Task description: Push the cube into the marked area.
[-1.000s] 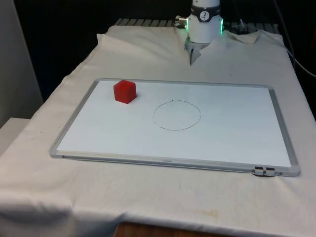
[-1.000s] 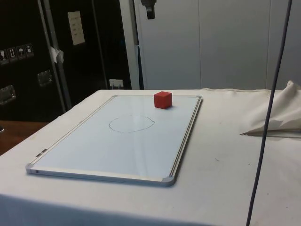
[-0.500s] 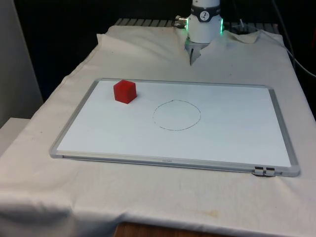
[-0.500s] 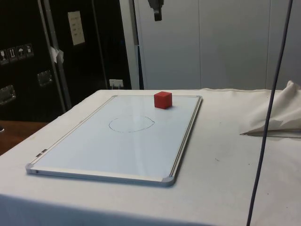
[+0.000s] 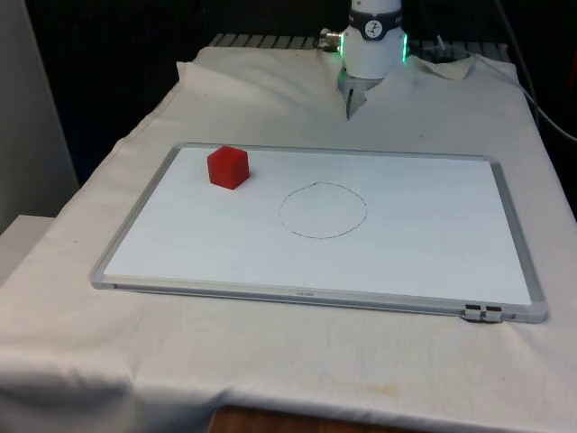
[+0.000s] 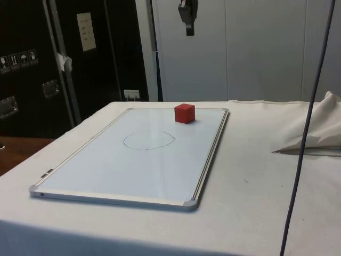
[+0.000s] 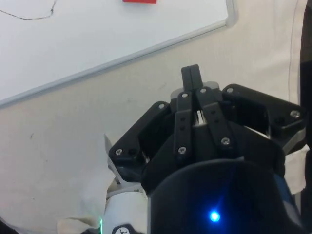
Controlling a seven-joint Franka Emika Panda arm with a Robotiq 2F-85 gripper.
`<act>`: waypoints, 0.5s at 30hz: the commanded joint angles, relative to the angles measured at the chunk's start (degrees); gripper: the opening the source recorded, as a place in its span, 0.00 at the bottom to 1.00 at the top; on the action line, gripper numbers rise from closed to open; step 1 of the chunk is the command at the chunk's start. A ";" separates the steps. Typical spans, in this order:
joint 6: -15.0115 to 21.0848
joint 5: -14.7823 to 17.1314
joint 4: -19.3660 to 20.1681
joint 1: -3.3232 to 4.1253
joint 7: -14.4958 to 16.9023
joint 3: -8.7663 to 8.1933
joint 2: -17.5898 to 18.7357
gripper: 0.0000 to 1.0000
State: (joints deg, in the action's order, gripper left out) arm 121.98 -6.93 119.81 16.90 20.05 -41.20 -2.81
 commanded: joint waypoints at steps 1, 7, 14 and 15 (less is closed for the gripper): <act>1.32 -0.17 0.74 -0.17 -0.17 -0.23 0.17 0.00; 4.41 0.29 3.09 -0.17 -0.69 -1.26 1.03 0.00; 6.99 1.20 4.64 -0.11 -1.15 -2.29 2.86 0.00; 8.71 2.12 5.21 -0.29 -1.26 -2.58 3.78 0.00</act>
State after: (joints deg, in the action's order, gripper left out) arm 129.60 -5.44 124.68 16.79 18.79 -43.66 0.52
